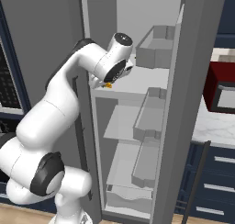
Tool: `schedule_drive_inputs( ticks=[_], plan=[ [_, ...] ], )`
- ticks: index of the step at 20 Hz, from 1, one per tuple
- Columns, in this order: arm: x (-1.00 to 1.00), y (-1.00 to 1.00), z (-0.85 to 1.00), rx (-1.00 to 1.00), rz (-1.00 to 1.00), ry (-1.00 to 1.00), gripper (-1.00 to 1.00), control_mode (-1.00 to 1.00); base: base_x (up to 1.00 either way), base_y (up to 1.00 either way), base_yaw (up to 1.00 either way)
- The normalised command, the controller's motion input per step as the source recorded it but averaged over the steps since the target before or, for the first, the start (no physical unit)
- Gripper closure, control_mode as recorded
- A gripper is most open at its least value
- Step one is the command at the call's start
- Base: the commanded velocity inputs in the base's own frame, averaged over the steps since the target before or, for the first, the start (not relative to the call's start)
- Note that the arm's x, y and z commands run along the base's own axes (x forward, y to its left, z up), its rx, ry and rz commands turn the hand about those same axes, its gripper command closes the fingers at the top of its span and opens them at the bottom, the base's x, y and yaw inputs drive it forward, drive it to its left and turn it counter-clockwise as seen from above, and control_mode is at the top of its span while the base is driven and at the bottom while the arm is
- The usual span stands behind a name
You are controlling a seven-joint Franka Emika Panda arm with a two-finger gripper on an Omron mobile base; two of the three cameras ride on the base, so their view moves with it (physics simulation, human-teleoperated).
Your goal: Pick the cheese from the fridge and the cheese grater from the cabinet and place them next to the salad bowl.
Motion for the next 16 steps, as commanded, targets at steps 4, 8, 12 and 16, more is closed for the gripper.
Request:
schedule_drive_inputs(
  ticks=[4, 8, 12, 16],
  plan=[
    [-0.53, 0.01, 0.13, 0.00, -0.16, 0.00, 1.00, -1.00, 0.00, 0.00, 0.00],
    [-0.56, 0.11, 0.10, 0.01, -0.20, 0.00, 1.00, -1.00, 0.00, 0.00, 0.00],
    [-0.55, 0.15, 0.03, 0.04, -0.18, 0.00, 1.00, -1.00, 0.00, 0.00, 0.00],
    [-0.54, 0.20, 0.00, 0.11, -0.13, 0.00, 1.00, -1.00, 0.00, 0.00, 0.00]
  ],
)
